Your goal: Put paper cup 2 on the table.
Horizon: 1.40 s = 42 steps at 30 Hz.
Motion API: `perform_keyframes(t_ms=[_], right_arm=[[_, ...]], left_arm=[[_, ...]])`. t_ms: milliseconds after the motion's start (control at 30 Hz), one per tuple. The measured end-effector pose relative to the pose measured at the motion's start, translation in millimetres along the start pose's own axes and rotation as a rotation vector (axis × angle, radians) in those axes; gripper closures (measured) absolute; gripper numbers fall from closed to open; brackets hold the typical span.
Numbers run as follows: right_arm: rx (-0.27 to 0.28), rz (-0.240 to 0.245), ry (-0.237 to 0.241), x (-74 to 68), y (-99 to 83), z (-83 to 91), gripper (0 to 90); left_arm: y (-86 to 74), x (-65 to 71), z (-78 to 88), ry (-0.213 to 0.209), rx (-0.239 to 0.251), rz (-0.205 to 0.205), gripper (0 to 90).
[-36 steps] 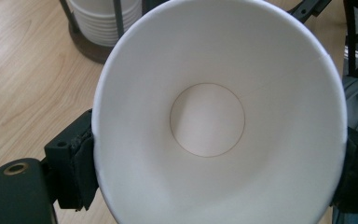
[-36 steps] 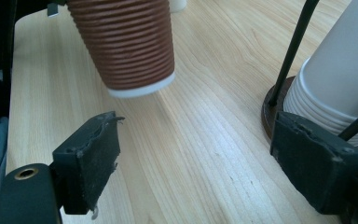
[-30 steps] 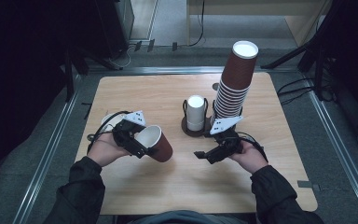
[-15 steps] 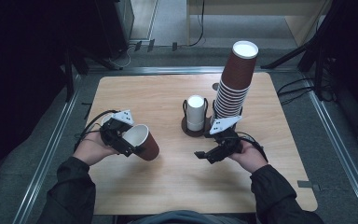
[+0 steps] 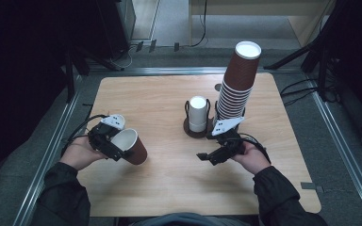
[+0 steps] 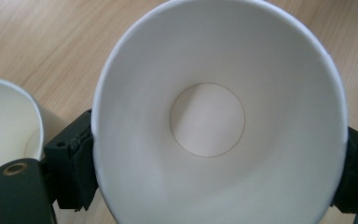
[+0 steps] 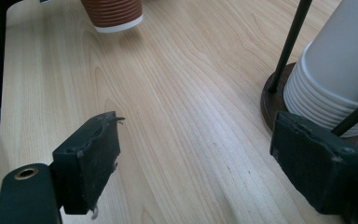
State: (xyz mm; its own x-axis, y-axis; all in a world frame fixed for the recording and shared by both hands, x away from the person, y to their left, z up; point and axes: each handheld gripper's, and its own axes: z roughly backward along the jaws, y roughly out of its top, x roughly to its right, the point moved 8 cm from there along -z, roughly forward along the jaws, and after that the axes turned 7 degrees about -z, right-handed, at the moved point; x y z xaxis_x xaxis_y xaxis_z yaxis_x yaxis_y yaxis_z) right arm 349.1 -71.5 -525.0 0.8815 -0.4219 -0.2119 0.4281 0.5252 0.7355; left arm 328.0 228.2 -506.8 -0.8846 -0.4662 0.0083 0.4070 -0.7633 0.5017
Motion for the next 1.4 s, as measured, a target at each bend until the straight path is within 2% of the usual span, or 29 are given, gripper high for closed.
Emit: perform_keyframes(t_ms=[167, 300, 600, 733, 867, 1200, 1400], right_arm=[[-0.001, -0.001, 0.004, -0.5, 0.4, -1.4, 15.9], [-0.006, -0.002, 0.009, -1.0, 0.7, -2.4, 15.9], [-0.003, 0.012, 0.011, -0.2, 3.9, -4.7, 16.0], [-0.008, 0.014, 0.01, -0.4, 3.2, -5.5, 16.0], [-0.01, 0.014, 0.013, -1.3, 3.1, -5.7, 16.0], [-0.005, 0.014, 0.014, -0.6, 3.4, -5.0, 16.0], [-0.004, 0.012, 0.015, -0.4, 3.5, -4.3, 16.0]], left_arm=[[-11.4, -3.8, 0.8, 0.02, -0.028, 0.012, 10.2], [-19.7, -9.1, 4.6, 0.045, -0.027, 0.044, 10.0], [-36.2, -18.7, 9.5, 0.097, -0.06, 0.091, 9.2], [-40.7, -21.9, 9.6, 0.106, -0.07, 0.097, 8.8], [-43.6, -25.7, 8.9, 0.134, -0.085, 0.105, 8.5], [-43.9, -26.6, 3.7, 0.143, -0.102, 0.096, 7.5], [-43.2, -25.5, 2.9, 0.125, -0.09, 0.094, 6.2]])
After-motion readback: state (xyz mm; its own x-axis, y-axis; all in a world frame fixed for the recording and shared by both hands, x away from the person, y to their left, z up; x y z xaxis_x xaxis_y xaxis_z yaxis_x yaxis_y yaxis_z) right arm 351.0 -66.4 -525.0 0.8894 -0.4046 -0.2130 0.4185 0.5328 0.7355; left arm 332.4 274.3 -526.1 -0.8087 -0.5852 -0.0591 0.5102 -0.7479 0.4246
